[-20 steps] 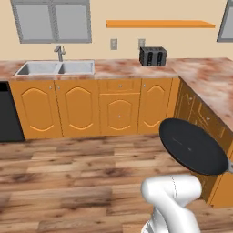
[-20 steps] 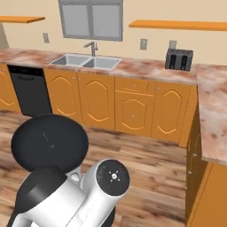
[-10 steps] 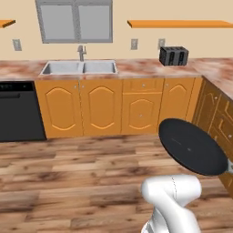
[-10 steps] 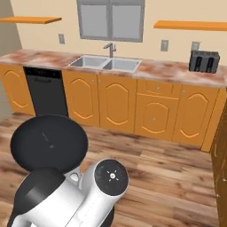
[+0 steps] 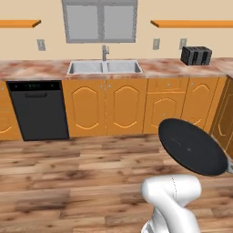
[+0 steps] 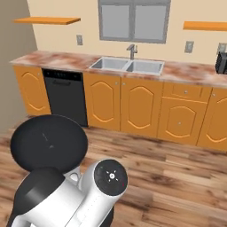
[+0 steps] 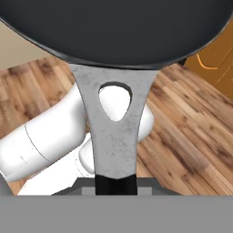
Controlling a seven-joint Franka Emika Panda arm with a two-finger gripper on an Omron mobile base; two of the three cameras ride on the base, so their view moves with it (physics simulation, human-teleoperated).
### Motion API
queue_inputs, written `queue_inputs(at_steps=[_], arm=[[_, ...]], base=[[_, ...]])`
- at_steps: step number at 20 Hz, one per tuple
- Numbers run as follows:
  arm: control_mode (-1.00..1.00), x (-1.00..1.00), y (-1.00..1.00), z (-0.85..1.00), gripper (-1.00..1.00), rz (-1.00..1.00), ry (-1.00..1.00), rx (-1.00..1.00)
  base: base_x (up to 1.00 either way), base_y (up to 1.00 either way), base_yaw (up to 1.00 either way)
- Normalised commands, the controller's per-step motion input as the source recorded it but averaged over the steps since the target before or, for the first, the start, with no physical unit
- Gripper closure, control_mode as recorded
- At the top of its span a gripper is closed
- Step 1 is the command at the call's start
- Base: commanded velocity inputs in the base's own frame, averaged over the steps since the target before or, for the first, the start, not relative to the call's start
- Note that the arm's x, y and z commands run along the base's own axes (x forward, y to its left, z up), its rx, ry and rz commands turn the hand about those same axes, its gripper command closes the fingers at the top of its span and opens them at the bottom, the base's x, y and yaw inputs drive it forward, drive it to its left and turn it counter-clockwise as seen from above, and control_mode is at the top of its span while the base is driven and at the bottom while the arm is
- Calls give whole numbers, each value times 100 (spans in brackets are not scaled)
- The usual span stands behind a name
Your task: Move the pot and pan from the stove into the sink.
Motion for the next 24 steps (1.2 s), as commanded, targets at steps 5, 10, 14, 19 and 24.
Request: queue_inputs(at_steps=[5, 10, 14, 19, 24], arm=[[100, 0, 0, 0, 100, 0, 0, 0], [100, 0, 0, 0, 100, 0, 0, 0], [100, 0, 0, 0, 100, 0, 0, 0], [100, 0, 0, 0, 100, 0, 0, 0], [100, 0, 0, 0, 100, 0, 0, 0]], base=[[0, 36, 0], [7, 0, 0], [44, 9, -1], [58, 15, -2], [65, 17, -3]])
